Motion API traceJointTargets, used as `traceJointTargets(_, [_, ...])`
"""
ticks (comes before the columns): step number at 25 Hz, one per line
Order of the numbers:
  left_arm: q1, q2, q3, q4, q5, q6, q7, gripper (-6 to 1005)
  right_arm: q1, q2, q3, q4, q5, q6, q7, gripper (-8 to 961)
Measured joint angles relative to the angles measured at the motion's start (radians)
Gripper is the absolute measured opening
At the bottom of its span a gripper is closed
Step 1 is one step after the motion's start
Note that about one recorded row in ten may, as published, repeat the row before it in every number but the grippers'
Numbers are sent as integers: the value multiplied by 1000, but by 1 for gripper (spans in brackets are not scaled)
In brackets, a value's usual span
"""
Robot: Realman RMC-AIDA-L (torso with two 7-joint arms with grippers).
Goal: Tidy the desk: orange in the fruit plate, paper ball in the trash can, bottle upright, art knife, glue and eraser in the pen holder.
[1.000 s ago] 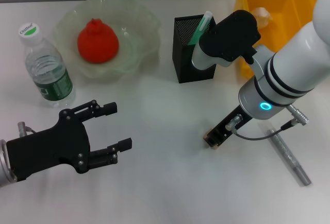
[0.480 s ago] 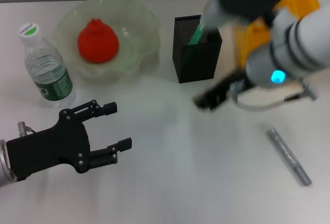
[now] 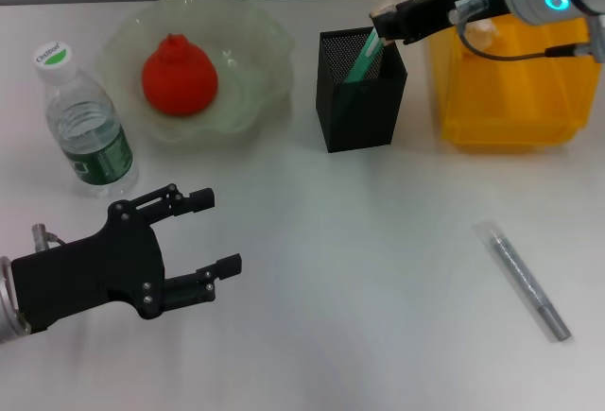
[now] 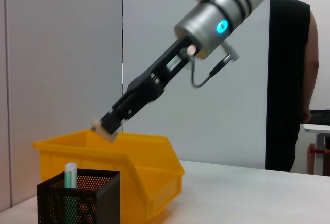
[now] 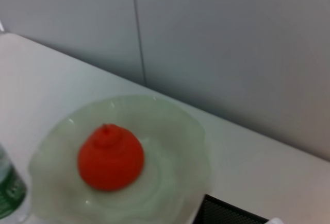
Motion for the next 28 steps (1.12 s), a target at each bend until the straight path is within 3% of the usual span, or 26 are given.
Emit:
traceJointTargets(4, [-3,0,0,2,6,5,0,783,100,1,14,220,-1,47,-32,258])
traceJointTargets(9, [-4,0,0,3,14,6,0,783,125,1,19,260,2,60,-48,264])
traceJointTargets(11, [-5,0,0,3,14,6,0,783,118,1,20,234,2,42,-46,321])
traceJointTargets(16, [-6,0,0,3,17,8,0,783,45,1,43,-11,-9,-197,40,462])
traceJointTargets(17, [-6,0,0,3,19,8,0,783,-8,4,45,-129,-30,-311,64,498])
traceJointTargets(18, [-6,0,0,3,19,8,0,783,-8,4,45,-129,-30,-311,64,534])
traceJointTargets(19, [-7,0,0,3,20,8,0,783,-68,9,36,-218,-56,-394,73,570])
traceJointTargets(21, [-7,0,0,3,20,8,0,783,-91,9,34,-234,-65,-417,75,642])
traceJointTargets(22, [-8,0,0,3,20,8,0,783,-138,10,27,-247,-80,-458,79,678])
traceJointTargets(28, [-12,0,4,-2,21,6,-1,783,-193,10,8,-181,-122,-475,68,666])
